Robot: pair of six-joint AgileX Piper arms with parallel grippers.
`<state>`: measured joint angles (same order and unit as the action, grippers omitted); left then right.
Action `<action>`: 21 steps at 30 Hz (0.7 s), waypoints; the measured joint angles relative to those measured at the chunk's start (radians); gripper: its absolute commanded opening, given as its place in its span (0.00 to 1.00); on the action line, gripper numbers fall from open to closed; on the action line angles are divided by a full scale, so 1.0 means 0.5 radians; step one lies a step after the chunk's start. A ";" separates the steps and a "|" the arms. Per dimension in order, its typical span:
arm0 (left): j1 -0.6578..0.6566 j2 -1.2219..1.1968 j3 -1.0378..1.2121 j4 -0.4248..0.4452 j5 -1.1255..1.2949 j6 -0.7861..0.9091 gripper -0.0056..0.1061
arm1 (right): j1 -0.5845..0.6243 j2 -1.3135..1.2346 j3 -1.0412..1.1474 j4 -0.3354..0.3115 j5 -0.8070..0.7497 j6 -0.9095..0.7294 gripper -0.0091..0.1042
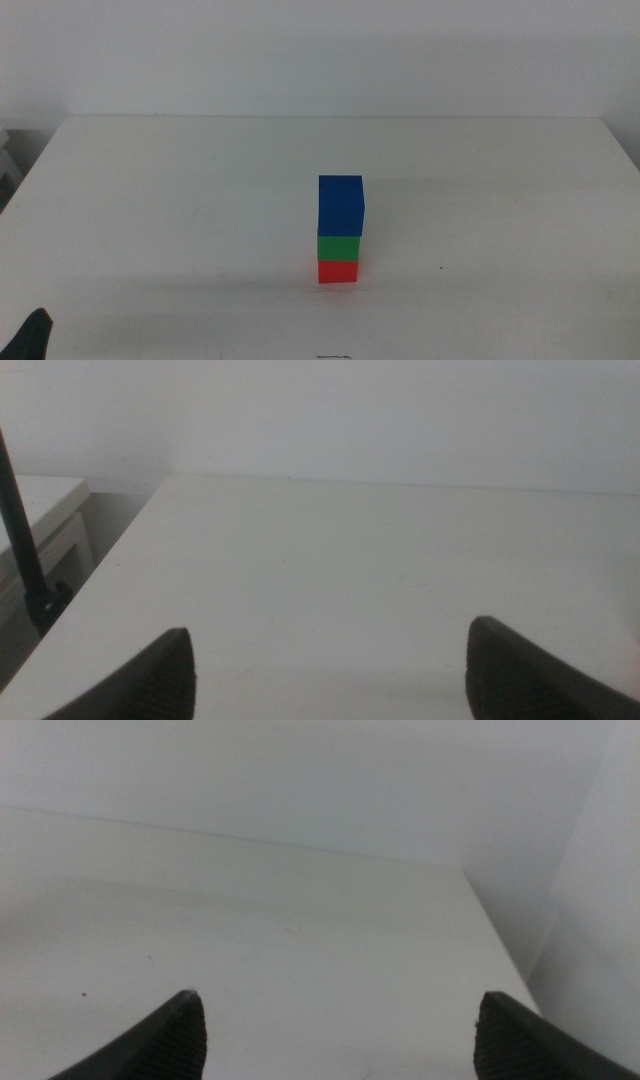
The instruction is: Stack red cubes first, then green, then blue cubes in a specific spot.
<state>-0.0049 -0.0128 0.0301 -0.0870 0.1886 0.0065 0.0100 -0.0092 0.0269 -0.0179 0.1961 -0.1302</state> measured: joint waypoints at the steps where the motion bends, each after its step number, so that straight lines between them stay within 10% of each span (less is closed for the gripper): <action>1: 0.000 0.000 0.000 0.000 0.000 0.000 0.87 | 0.000 0.000 0.000 0.036 -0.007 -0.074 0.83; 21: 0.000 0.000 0.000 0.002 0.000 0.000 0.87 | 0.000 0.000 0.004 -0.109 -0.005 0.298 0.87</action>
<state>-0.0049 -0.0128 0.0301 -0.0861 0.1886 0.0065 0.0100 -0.0092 0.0288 -0.0724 0.1937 0.0188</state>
